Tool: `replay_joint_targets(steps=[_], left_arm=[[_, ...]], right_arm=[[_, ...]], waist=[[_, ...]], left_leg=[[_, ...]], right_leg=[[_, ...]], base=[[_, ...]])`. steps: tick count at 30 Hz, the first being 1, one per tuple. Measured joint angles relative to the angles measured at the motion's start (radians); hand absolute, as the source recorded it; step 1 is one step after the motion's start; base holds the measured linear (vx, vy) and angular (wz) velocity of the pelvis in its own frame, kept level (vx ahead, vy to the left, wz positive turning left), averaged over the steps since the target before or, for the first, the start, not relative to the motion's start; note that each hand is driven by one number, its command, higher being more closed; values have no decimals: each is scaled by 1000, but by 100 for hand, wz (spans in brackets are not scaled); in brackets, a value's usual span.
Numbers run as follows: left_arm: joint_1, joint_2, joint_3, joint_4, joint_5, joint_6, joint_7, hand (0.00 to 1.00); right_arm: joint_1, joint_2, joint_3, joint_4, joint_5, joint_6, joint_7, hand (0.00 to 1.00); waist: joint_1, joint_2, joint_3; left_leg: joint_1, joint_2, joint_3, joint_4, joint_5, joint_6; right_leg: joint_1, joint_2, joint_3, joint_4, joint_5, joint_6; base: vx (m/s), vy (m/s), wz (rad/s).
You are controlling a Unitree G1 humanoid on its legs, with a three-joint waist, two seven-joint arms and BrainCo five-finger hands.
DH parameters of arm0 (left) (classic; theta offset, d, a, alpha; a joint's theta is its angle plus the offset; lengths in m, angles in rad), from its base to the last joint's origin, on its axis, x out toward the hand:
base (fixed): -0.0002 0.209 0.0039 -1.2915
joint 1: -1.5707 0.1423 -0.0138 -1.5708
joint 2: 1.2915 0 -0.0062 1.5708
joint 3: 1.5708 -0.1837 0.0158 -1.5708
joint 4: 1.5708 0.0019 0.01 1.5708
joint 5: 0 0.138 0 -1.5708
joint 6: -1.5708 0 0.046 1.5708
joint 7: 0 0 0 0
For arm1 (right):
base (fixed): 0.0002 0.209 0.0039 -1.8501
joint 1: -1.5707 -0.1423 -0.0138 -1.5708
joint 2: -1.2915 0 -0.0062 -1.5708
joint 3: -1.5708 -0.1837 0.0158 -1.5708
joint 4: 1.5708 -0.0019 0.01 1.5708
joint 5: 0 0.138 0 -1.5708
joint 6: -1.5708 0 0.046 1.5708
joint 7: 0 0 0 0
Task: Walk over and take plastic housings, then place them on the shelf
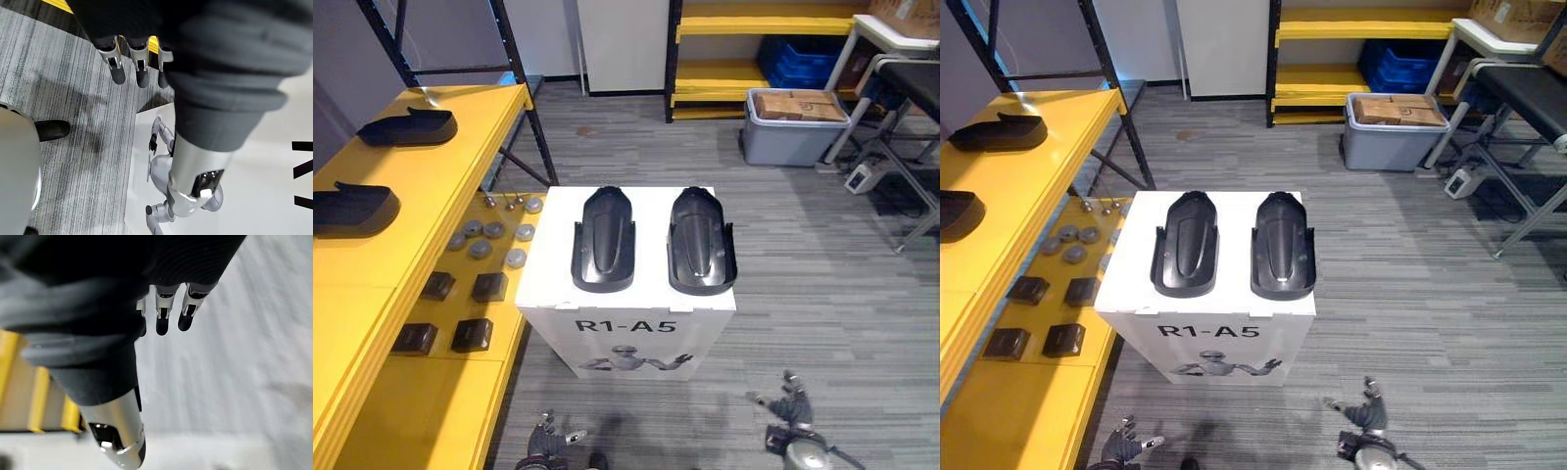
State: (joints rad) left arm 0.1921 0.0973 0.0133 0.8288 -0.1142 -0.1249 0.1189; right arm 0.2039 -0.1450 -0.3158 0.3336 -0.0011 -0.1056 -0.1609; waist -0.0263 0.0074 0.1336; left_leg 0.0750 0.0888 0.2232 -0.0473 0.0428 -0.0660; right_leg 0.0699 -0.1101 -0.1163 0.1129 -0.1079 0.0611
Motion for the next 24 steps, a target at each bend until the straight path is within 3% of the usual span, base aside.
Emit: replay_joint_targets(steps=[6,13,20,24], left_arm=[[39,17,0,-22,0,-10,-10,0],[48,18,-3,-26,0,-20,-25,0],[48,19,-42,-51,-7,-29,-39,0],[45,14,-60,-65,-24,-33,-35,0]], right_arm=[[-20,-107,-60,-189,-66,-6,-23,0],[-209,-240,25,-241,-87,-39,-40,0],[-452,-293,192,-49,-107,-48,-54,0],[-568,-270,259,108,-138,-19,-69,0]], waist=[[-8,-12,-19],[-4,-12,-32],[15,-12,-31],[43,-11,-27]], left_leg=[[-1,-3,14,-13,1,2],[-5,-5,7,-21,5,7],[-21,-11,-36,-38,25,13],[-25,-16,-49,-38,27,16]], right_leg=[[-15,1,18,0,1,1],[-20,1,14,-1,2,1],[-10,-2,-31,-18,7,-2],[0,-6,-41,-32,13,-5]], base=[[-3,21,-8],[-19,9,2],[-22,8,18],[-21,20,10]])
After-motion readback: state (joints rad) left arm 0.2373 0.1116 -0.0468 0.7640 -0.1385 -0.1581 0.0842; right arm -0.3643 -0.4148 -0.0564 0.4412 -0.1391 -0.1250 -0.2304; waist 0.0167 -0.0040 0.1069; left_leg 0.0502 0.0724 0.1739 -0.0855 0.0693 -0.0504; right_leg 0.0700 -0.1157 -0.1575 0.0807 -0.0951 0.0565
